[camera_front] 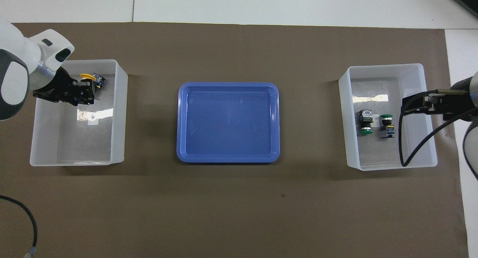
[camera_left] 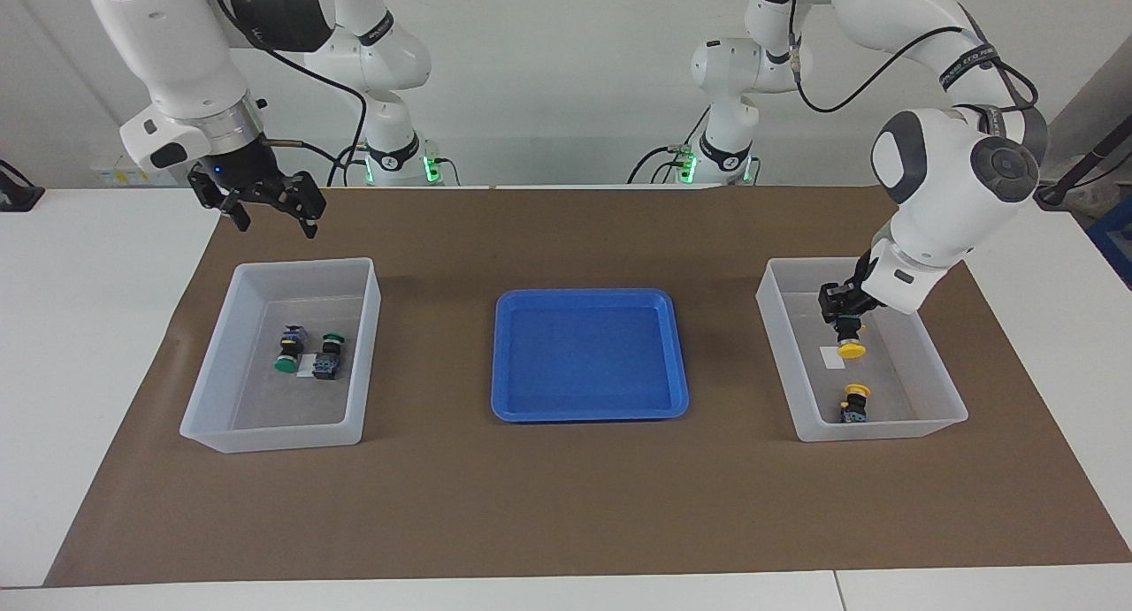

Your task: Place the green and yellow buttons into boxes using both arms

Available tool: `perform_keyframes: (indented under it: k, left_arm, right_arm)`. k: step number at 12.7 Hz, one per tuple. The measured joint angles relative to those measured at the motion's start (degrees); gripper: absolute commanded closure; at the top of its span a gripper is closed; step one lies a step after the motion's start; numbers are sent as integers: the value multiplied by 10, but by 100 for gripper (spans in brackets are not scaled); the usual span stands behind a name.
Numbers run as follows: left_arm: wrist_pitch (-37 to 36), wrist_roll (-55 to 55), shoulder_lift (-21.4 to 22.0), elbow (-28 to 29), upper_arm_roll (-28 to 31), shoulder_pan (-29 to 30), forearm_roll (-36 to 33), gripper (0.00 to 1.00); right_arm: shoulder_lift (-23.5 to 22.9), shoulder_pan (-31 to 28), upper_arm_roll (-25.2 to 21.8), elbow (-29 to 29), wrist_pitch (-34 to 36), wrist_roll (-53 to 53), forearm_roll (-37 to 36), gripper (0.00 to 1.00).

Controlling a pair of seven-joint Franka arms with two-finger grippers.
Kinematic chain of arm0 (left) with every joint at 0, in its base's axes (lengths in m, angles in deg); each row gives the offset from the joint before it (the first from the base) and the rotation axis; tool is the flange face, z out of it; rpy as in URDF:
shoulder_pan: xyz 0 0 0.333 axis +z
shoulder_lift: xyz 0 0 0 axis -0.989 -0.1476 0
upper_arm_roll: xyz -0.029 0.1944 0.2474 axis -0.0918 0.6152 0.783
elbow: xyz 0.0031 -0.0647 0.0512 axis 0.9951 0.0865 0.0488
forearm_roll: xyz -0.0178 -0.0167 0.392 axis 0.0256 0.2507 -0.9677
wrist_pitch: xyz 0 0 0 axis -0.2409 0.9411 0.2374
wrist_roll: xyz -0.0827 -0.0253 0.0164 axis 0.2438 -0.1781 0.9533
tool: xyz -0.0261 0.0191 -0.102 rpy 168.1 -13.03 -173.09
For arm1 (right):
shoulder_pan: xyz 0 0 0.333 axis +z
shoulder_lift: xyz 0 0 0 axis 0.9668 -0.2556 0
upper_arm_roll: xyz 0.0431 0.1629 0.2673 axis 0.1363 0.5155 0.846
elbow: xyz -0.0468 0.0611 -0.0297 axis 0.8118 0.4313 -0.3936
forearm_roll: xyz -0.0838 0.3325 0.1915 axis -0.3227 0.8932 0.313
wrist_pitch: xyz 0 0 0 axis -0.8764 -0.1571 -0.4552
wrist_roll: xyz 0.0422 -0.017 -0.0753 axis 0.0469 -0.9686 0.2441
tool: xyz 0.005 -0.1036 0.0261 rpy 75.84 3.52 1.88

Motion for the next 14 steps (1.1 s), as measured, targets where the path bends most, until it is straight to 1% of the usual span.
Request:
perform_keyframes:
  k: [1,2,3,4,5,9,10,12,13,14]
  left_arm:
    - [19,-8,7,20,1,4,0,60]
    - [31,-14,12,33,1,8,0,48]
    - [37,-25,15,40,1,10,0,39]
    - [41,-39,17,42,1,14,0,33]
    - [41,-52,19,43,1,18,0,31]
    - [46,-67,23,41,1,26,0,13]
    - [46,-67,24,35,0,26,0,11]
    - [43,-67,25,14,0,26,0,10]
    - [38,-67,26,3,-1,26,0,7]
    - [30,-67,27,-9,-3,25,0,2]
  right_arm:
    - [0,0,0,0,0,0,0,0]
    - [0,0,0,0,1,0,0,0]
    - [0,0,0,0,5,0,0,0]
    - [1,0,0,0,13,0,0,0]
    - [1,0,0,0,19,0,0,0]
    - [2,0,0,0,21,0,0,0]
    - [2,0,0,0,21,0,0,0]
    - [2,0,0,0,20,0,0,0]
    - [2,0,0,0,20,0,0,0]
    - [2,0,1,0,20,0,0,0]
